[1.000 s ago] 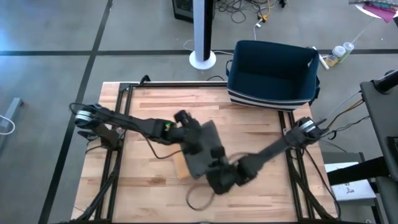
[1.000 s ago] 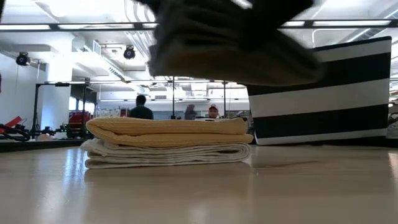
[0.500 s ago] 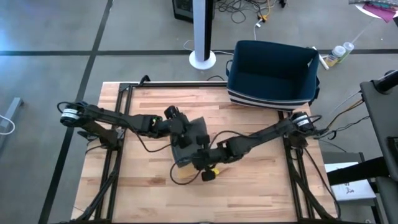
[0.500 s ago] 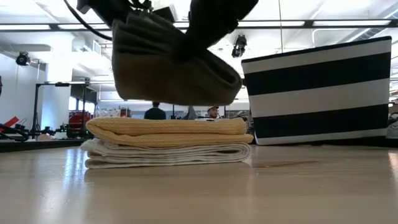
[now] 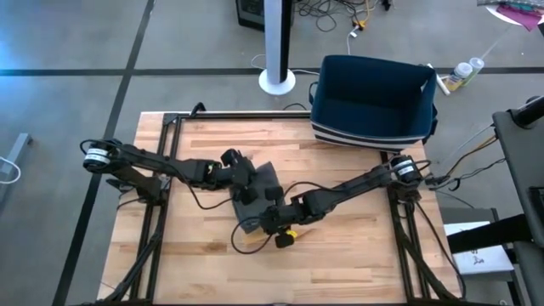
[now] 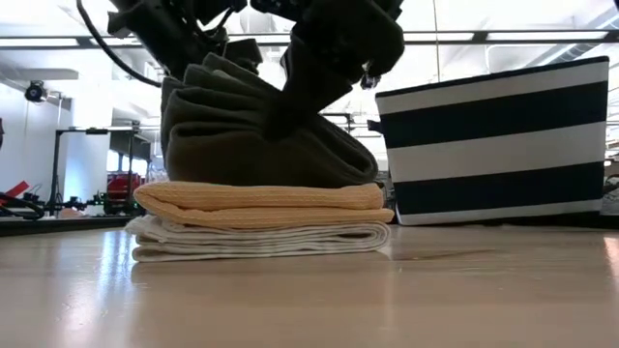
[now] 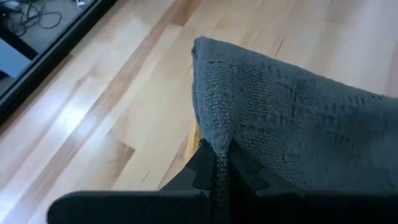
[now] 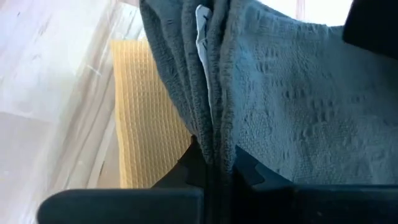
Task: Fold towel
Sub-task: Stack the black towel on the yellow towel
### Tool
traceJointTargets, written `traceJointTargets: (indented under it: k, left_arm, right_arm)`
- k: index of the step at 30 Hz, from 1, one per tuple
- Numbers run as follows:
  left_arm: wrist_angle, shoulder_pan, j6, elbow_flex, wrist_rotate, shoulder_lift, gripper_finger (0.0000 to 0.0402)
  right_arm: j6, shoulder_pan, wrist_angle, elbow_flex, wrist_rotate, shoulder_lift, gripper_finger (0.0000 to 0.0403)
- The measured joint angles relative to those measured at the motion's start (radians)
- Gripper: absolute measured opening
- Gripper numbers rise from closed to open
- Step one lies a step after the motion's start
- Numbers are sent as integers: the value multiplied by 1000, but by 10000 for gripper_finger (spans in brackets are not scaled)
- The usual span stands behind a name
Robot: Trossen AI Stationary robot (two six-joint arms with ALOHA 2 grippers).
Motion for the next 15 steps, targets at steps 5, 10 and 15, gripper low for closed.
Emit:
traceJointTargets:
  k: [5,10,15]
  left_arm:
    - [62,3,0,-31,11,0,8]
    - [69,6,6,-33,12,0,9]
    - [66,13,17,-34,21,0,9]
  right_arm:
    - [-8,0,2,0,0,0,14]
    - [-9,0,1,0,0,-5,14]
    - [-10,0,1,0,-1,0,14]
